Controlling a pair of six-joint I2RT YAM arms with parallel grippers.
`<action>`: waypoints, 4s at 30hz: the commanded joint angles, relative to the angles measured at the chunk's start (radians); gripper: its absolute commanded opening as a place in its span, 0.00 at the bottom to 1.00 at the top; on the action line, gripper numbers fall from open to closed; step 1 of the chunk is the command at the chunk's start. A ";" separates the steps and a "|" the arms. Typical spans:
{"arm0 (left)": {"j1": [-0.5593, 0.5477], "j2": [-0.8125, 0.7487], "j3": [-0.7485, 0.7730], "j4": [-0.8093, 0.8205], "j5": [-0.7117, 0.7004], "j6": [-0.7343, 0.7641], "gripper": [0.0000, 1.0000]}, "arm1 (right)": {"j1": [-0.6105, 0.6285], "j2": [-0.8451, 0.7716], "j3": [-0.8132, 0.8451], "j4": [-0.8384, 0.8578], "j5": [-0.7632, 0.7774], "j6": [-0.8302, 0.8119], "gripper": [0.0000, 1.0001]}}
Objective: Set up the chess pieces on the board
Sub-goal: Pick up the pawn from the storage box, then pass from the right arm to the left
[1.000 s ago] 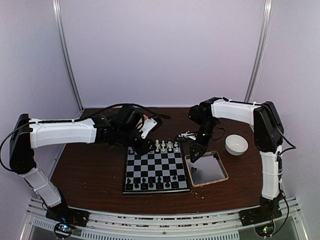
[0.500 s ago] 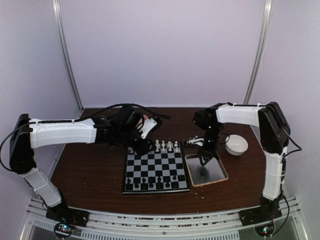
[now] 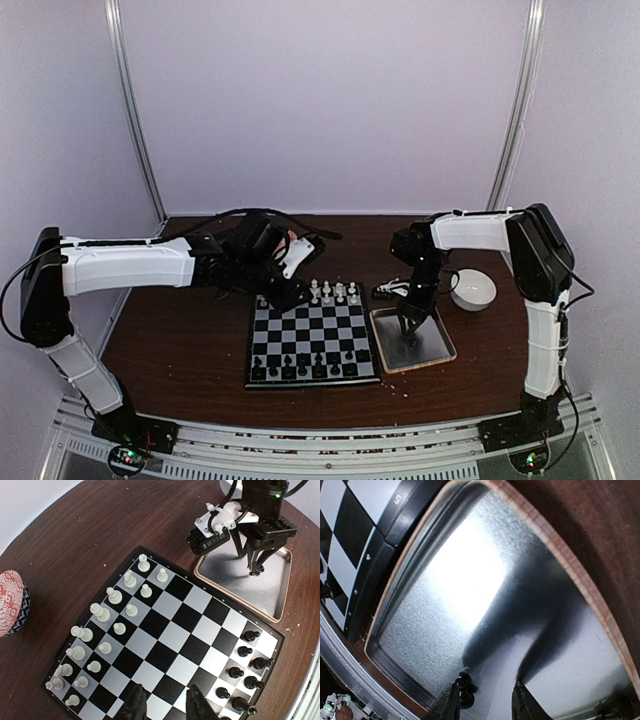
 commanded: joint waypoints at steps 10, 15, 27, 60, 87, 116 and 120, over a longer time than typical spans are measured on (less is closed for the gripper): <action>0.005 0.031 0.023 0.042 0.026 -0.007 0.28 | 0.011 -0.005 -0.070 0.009 -0.009 -0.042 0.40; 0.005 0.033 0.025 0.041 0.024 -0.006 0.28 | 0.038 -0.043 -0.133 0.081 0.098 -0.017 0.36; 0.005 0.036 0.022 0.044 0.028 -0.012 0.28 | 0.063 -0.050 -0.148 0.156 0.166 0.017 0.31; 0.005 0.014 0.019 0.043 0.009 0.010 0.28 | 0.142 -0.105 -0.226 0.249 0.375 0.009 0.15; -0.016 0.062 -0.173 0.716 0.537 0.205 0.28 | 0.079 -0.358 -0.165 0.148 -0.443 -0.167 0.16; -0.205 0.131 -0.057 0.524 0.313 0.650 0.32 | 0.076 -0.189 0.013 -0.229 -0.728 -0.439 0.17; -0.212 0.134 -0.048 0.525 0.308 0.655 0.31 | 0.076 -0.183 0.016 -0.229 -0.736 -0.432 0.17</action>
